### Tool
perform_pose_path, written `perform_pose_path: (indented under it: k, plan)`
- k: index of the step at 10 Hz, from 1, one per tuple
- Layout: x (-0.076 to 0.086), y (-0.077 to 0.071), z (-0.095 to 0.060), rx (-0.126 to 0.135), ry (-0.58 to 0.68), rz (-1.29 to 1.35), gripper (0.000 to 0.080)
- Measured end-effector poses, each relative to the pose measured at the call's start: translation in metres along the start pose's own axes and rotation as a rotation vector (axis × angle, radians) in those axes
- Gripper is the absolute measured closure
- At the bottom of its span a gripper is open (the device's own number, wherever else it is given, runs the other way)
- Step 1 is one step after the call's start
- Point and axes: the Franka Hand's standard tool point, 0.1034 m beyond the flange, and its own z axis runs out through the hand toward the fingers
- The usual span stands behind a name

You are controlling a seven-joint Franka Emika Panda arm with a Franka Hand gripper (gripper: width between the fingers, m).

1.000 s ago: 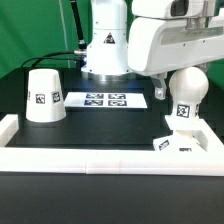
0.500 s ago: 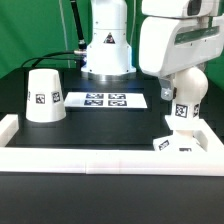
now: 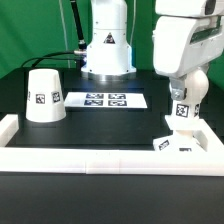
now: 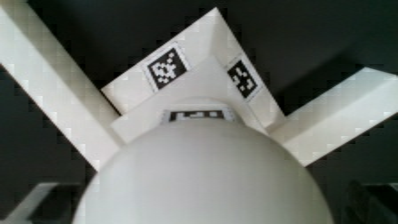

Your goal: Assemble lamp

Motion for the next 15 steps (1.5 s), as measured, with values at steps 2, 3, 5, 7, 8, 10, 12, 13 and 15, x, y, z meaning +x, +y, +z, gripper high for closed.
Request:
perform_pose_path:
  k: [2,3,5,7,8,10,12,13,15]
  plan:
    - [-0.0001,0.0011,-0.0003,-0.001,0.001,0.006,0.0209]
    - [-0.0002,0.0011,-0.0003,-0.001,0.001,0.011,0.0222]
    - [-0.0003,0.0013,-0.0003,-0.001,0.002,0.043,0.0222]
    - [-0.0002,0.0012,-0.0004,0.0,0.003,0.157,0.0222]
    - [-0.0008,0.0013,-0.0002,0.006,0.007,0.272,0.0222]
    - [-0.0025,0.0011,-0.0005,0.017,0.014,0.575,0.022]
    - [-0.003,0.0011,0.0001,0.049,0.02,0.831,0.022]
    - [-0.0023,0.0013,-0.0001,0.049,0.023,0.884,0.022]
    - [-0.0017,0.0012,-0.0003,0.052,0.021,1.015,0.022]
